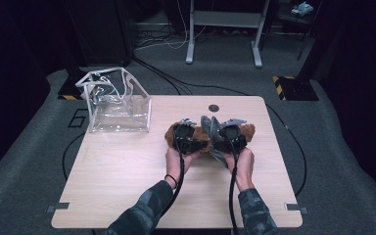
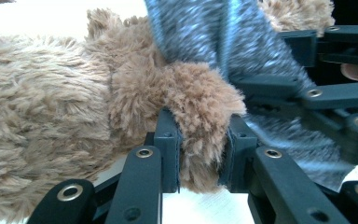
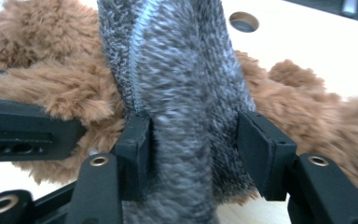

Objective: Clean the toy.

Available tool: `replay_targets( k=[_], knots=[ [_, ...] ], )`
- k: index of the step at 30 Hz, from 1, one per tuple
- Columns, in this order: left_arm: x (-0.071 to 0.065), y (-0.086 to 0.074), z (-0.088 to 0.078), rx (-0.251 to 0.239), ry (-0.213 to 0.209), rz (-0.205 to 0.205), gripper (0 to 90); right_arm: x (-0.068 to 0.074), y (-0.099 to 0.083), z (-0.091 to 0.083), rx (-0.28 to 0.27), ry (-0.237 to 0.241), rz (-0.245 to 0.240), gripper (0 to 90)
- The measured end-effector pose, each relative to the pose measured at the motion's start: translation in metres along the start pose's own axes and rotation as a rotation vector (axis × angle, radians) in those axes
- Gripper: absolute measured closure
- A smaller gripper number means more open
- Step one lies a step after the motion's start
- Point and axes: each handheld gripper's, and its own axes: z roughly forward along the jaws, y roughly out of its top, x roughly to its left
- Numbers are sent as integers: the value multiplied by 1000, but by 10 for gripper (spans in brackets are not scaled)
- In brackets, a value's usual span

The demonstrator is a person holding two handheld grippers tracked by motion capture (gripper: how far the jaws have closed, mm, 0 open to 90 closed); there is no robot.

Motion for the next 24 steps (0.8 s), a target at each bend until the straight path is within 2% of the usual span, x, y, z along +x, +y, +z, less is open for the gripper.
replay_targets(
  k=[2,3,4,5,6,9,10,11,12,13,14,15,17,18,19,21,23,24],
  knots=[
    [2,0,1,1,1,-4,722,1,0,4,11,35,-10,574],
    [2,0,1,1,1,-4,722,1,0,4,11,35,-10,574],
    [2,0,1,0,-1,-10,723,2,0,6,6,60,-30,688],
    [3,0,1,-2,-3,-12,723,2,0,6,6,60,-30,688],
    [2,0,0,0,-1,-6,723,4,1,4,13,41,-40,742],
    [3,1,0,-3,-1,-6,723,3,2,1,15,26,-34,759],
    [4,1,-1,-2,-1,-5,723,1,3,0,8,12,-34,765],
    [4,1,-1,-4,0,-13,724,-4,3,-3,1,-27,-30,769],
    [4,1,-1,-4,0,-13,723,-4,3,-3,1,-27,-30,769],
    [5,1,-2,-3,2,-12,723,-9,3,-5,-4,-48,-25,771],
    [6,1,-2,0,-3,-9,723,-21,2,-9,-2,-76,4,773],
    [6,1,-2,0,-3,-9,724,-21,2,-9,-2,-76,4,773],
    [5,1,-2,-3,-2,-15,723,-35,1,-12,-3,-107,35,775],
    [5,1,-2,-2,-2,-15,723,-47,0,-14,0,-166,48,776],
    [5,1,-2,-2,-2,-15,723,-47,0,-14,0,-166,48,776],
    [5,2,-2,-2,-3,-12,723,-66,-2,-16,12,-211,69,777],
    [5,2,-2,-1,-2,-11,723,-71,-4,-16,13,-222,78,776],
    [5,2,-2,-1,-4,-13,723,-74,-5,-17,11,-215,100,776]
  ],
)
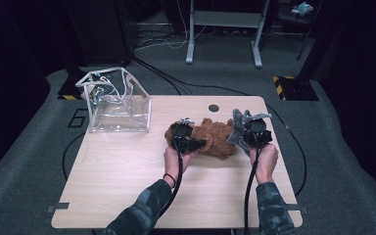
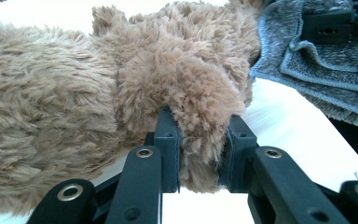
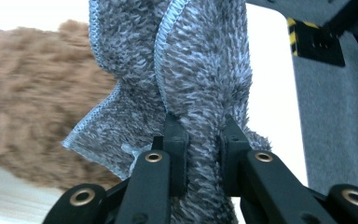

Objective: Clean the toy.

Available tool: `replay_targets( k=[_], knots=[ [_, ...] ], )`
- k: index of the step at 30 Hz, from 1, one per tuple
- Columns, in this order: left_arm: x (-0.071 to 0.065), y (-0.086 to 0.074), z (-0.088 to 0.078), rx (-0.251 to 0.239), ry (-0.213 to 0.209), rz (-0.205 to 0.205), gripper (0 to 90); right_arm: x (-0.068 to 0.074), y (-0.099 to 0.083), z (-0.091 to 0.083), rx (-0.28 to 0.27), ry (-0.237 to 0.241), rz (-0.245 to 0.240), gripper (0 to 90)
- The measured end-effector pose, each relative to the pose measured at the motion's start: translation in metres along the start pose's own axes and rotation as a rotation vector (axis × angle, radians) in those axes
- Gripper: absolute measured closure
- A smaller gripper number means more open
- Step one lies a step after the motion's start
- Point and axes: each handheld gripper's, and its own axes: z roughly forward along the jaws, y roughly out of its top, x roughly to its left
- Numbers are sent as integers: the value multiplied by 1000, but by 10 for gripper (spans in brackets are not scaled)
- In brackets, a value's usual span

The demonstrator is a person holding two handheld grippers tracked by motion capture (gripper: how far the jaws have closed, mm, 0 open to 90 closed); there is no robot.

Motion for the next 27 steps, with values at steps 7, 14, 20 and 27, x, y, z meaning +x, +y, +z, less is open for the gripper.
replay_targets(
  k=[7,14,20,27],
  knots=[
    [0,2,0,2,-7,-10,723,15,-6,-21,-53,169,29,775],
    [-1,3,2,18,-11,-4,723,74,-7,-21,-36,343,-65,773],
    [1,4,2,24,-13,-2,722,76,-5,-3,-2,307,-58,774],
    [4,5,0,29,-24,-7,721,45,-3,-1,7,200,-7,773]
  ],
)
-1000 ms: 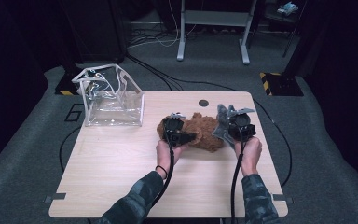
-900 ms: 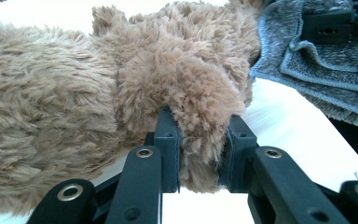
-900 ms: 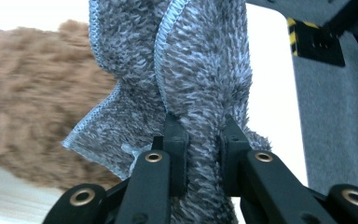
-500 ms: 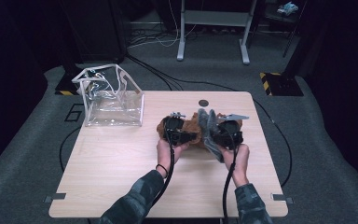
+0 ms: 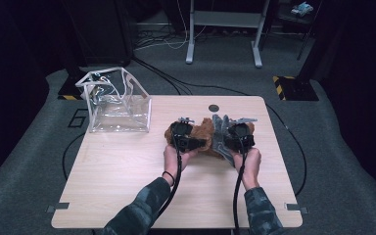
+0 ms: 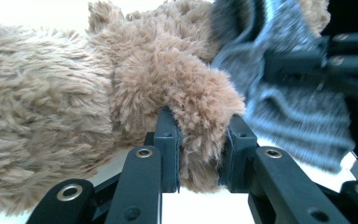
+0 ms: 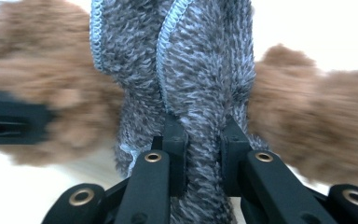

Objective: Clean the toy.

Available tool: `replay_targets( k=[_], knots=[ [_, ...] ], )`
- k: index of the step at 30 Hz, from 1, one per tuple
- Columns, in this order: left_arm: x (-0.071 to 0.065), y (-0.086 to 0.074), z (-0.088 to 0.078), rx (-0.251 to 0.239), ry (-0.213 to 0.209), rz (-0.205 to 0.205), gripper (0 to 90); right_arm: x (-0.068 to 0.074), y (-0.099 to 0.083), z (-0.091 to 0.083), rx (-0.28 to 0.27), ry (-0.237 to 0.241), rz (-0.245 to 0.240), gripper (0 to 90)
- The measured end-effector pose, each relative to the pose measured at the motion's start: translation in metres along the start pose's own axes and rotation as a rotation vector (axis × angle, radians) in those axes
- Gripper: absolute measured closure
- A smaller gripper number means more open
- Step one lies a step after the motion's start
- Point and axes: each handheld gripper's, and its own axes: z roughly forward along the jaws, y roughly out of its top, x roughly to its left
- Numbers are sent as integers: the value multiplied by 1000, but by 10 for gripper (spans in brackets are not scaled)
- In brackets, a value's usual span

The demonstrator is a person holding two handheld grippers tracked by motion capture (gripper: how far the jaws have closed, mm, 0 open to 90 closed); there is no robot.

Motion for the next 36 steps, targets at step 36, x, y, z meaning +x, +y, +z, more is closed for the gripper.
replay_targets(
  k=[36],
  knots=[
    [-11,15,-9,-25,-77,-97,728,28,-33,-20,-100,89,28,767]
  ],
)
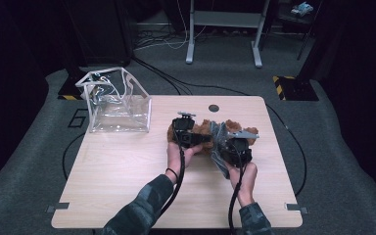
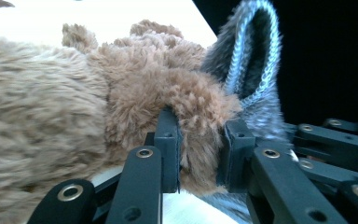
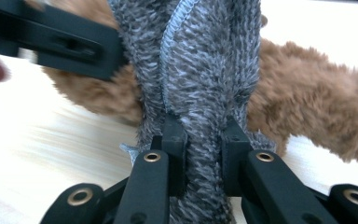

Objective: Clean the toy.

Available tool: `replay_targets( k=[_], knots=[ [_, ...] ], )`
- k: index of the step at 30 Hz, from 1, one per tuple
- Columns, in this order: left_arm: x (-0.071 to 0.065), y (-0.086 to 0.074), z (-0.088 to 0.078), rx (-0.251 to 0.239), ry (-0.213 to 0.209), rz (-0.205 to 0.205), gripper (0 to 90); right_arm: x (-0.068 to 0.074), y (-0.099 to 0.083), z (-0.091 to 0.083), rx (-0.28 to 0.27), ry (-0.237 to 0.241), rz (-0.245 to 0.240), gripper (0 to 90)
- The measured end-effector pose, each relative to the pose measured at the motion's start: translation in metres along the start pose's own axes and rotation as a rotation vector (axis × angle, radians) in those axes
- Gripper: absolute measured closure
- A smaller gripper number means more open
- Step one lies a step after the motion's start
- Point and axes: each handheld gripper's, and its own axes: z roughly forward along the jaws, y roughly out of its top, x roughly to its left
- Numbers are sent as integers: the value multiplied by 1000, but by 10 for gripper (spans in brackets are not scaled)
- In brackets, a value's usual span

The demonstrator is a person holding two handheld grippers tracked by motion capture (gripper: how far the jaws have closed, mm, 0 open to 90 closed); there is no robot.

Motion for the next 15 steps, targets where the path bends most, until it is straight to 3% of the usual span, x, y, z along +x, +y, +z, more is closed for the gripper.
replay_targets(
  k=[1,2,6,9,10,12,13,15],
  knots=[
    [0,0,0,0,0,0,727,0,0,0,0,0,0,767],
    [5,-1,2,0,2,-28,724,-4,-3,11,23,-4,14,767],
    [13,0,3,-5,7,-20,709,-9,-9,26,36,-47,20,768],
    [14,1,2,-8,17,-20,664,-13,-9,27,38,-67,24,768],
    [13,2,0,-14,38,9,650,-18,-8,28,38,-90,30,768],
    [13,3,-1,-13,51,31,629,-21,-8,29,41,-90,37,768],
    [10,3,-3,-12,93,71,568,-26,-9,29,45,-98,40,768],
    [10,3,-4,-11,105,88,520,-26,-9,29,45,-102,52,768]
  ],
)
